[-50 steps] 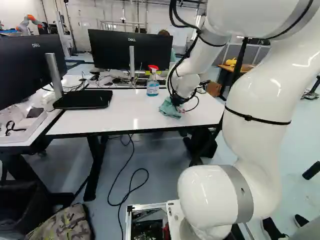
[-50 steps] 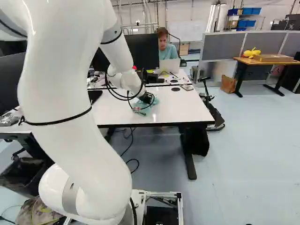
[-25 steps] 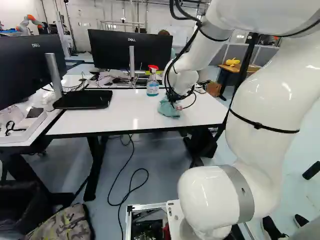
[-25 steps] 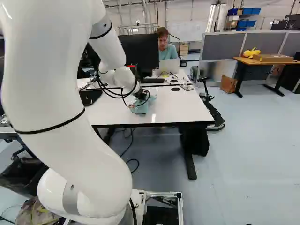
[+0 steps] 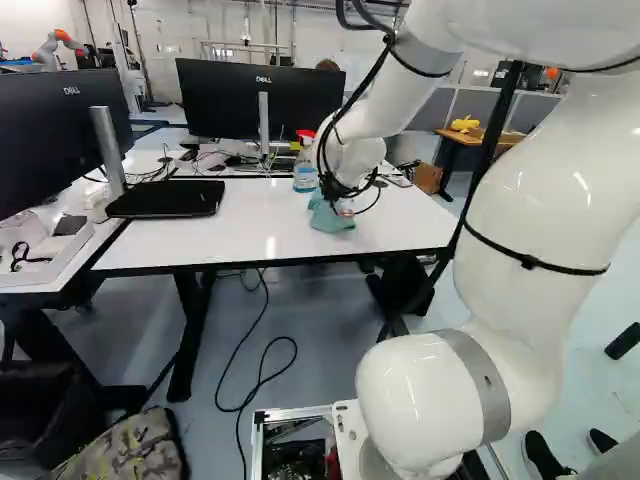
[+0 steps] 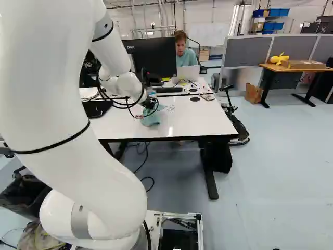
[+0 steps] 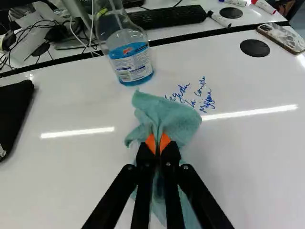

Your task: Clean the table with the green towel

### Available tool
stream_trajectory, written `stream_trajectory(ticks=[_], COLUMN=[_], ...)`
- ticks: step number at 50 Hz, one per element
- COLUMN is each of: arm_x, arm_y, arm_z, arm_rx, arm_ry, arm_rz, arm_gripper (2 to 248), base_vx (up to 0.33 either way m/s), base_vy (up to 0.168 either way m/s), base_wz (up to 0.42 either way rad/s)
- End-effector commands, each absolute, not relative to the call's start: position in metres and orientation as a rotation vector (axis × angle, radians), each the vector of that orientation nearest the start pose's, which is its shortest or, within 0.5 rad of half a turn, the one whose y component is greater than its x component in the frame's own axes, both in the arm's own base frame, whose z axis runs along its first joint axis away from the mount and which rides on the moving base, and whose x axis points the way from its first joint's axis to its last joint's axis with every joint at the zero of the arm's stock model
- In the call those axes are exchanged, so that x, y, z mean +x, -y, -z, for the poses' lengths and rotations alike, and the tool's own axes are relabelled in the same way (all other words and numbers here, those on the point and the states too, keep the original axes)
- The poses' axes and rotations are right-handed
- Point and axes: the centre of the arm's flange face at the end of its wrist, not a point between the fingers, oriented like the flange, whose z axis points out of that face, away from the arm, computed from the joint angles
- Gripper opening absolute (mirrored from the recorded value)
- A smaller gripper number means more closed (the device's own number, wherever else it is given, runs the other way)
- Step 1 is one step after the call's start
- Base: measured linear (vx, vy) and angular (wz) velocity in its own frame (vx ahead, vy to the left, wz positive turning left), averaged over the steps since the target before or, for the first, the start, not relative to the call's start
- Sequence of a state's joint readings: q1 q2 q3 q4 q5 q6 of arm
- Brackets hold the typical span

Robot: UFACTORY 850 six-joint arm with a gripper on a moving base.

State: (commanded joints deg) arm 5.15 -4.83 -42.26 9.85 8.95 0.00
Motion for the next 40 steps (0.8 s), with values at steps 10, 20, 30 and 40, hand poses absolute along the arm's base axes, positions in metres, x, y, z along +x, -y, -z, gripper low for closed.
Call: stream_trajectory(ticks=[10,20,30,40], arm_x=[0.464,0.451,0.449,0.449], arm_y=[-0.055,-0.068,-0.069,-0.068], arm_z=[-0.443,-0.443,-0.443,-0.443], arm_rx=[-2.808,-2.798,-2.789,-2.777], arm_ry=[-0.082,-0.049,-0.094,-0.168], arm_rz=[1.190,1.181,1.173,1.164], arm_gripper=[31,31,31,31], base_vx=[0.000,0.000,0.000,0.000], base_vy=[0.000,0.000,0.000,0.000], base_wz=[0.000,0.000,0.000,0.000])
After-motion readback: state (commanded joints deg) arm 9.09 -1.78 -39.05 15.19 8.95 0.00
